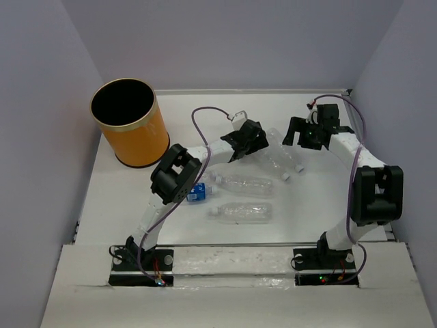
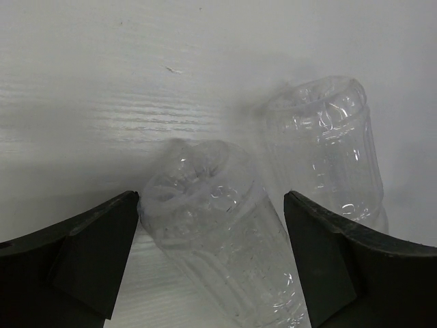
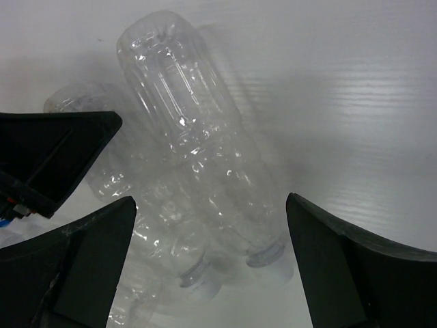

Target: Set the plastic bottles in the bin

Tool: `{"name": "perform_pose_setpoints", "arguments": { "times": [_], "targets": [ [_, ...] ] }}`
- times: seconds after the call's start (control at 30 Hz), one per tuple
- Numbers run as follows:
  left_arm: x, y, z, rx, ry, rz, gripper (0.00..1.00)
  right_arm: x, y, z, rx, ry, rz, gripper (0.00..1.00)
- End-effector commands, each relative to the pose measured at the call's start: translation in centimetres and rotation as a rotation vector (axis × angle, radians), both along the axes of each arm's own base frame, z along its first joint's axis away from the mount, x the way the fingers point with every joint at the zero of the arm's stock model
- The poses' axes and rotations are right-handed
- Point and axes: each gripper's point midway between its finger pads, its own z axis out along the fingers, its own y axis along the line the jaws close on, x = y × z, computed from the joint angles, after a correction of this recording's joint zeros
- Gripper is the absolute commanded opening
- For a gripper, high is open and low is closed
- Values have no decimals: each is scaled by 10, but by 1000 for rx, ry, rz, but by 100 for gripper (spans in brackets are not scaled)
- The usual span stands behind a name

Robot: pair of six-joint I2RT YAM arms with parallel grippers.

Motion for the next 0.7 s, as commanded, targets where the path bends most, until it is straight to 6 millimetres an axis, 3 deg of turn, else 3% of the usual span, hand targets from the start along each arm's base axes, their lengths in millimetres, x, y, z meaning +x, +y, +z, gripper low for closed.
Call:
{"name": "perform_pose_setpoints", "arguments": {
  "times": [0.0, 0.13, 0.2, 0.33, 0.4, 0.43, 0.53, 0.67],
  "targets": [
    [13, -3, 15, -48, -23, 31, 97, 23, 5, -10, -37, 12, 101, 96],
    [18, 4, 15, -61, -30, 48, 80, 21, 9, -25, -27, 51, 141, 97],
    [21, 8, 19, -88, -38, 54, 67, 20, 12, -37, -12, 81, 156, 97],
    [26, 15, 26, -112, -59, 60, 56, 18, 21, -47, 15, 108, 185, 97],
    [30, 14, 45, -157, -95, 44, 53, 17, 24, -51, 10, 120, 185, 92],
    [29, 19, 45, -156, -105, 37, 53, 17, 23, -54, 5, 125, 177, 90],
    [31, 23, 84, -203, -200, 16, 52, 16, 31, -61, -2, 140, 192, 83],
    [35, 38, 153, -229, -328, 7, 51, 17, 25, -62, -28, 138, 166, 61]
  ]
}}
